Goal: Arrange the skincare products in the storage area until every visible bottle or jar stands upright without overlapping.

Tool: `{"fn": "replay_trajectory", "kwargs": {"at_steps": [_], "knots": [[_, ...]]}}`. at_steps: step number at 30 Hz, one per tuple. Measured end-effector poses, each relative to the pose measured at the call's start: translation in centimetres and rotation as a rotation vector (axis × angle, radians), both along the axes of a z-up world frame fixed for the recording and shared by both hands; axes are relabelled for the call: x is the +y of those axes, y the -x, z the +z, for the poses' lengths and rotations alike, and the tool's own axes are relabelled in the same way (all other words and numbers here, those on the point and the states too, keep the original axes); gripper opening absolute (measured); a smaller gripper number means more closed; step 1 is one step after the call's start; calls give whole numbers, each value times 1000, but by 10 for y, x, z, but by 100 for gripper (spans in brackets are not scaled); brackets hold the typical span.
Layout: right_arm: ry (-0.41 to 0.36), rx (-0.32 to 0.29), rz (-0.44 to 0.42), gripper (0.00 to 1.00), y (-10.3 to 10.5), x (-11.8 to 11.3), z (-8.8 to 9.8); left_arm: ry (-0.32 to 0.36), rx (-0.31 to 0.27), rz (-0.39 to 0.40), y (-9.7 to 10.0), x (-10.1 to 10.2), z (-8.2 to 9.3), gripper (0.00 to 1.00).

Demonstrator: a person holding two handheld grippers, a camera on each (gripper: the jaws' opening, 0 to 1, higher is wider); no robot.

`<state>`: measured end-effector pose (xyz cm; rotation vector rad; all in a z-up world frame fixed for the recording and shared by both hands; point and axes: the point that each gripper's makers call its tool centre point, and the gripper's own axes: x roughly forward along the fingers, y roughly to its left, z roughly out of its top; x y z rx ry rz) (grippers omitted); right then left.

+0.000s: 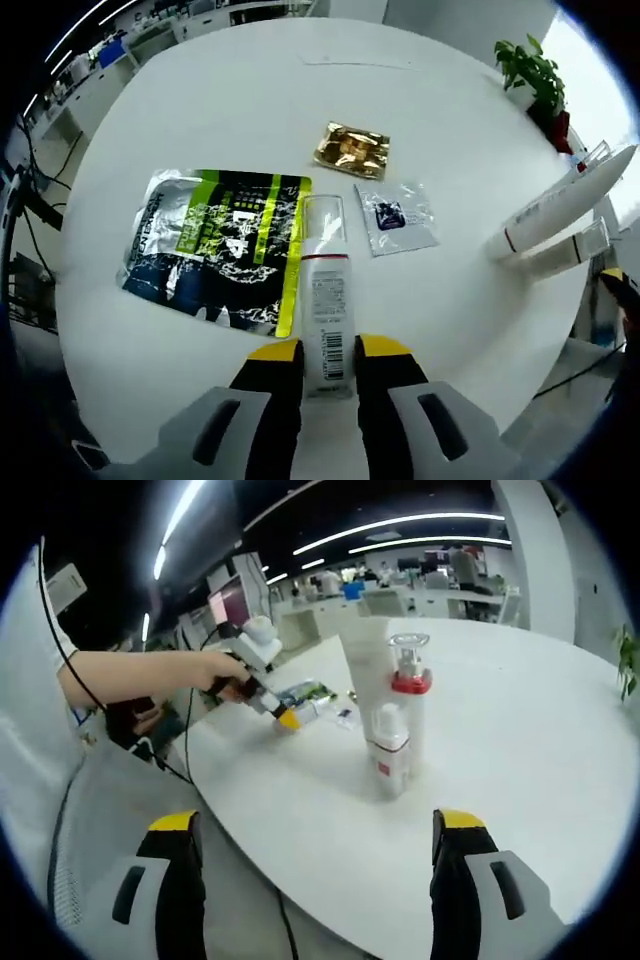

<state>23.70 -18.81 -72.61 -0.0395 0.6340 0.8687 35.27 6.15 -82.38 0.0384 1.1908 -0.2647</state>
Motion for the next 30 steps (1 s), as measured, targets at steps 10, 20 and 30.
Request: {"fn": "replay_trajectory", "kwargs": {"at_steps": [10, 20, 30], "knots": [[6, -10, 12, 93, 0, 1, 0, 165, -26, 111, 6, -5, 5, 17], [-60, -19, 38, 90, 3, 11, 12, 363, -74, 214, 31, -6, 32, 17], [-188, -38, 92, 81, 9, 33, 35, 624, -241, 76, 54, -56, 91, 17]]}}
